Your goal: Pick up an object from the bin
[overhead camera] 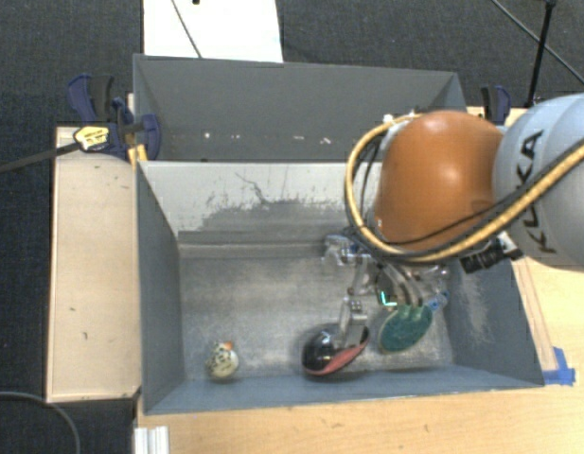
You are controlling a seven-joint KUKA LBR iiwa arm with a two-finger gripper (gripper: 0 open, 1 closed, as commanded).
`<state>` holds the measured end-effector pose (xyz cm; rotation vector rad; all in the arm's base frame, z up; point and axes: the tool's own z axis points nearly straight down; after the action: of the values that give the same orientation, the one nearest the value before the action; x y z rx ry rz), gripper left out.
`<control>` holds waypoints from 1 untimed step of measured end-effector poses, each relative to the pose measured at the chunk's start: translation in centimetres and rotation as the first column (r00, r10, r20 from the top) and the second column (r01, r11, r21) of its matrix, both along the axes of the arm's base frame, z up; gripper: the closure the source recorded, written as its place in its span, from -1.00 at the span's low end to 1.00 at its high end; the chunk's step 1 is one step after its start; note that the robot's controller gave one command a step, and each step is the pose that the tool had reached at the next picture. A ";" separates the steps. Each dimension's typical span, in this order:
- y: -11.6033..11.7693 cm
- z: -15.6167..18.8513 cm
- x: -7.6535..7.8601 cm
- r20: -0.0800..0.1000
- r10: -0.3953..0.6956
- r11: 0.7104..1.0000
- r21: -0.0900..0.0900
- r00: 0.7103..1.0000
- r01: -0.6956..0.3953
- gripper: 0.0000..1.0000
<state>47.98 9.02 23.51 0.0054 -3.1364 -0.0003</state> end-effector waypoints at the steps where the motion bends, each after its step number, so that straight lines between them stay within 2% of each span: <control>1: -1.9 -16.1 0.3 0.007 0.211 0.977 0.000 0.977 -0.211 -1.00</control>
Offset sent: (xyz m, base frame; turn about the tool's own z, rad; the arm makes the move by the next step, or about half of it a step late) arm 0.0027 -0.0187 -0.1592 -0.2139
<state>48.31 7.14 7.38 0.3396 -3.1254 -0.0013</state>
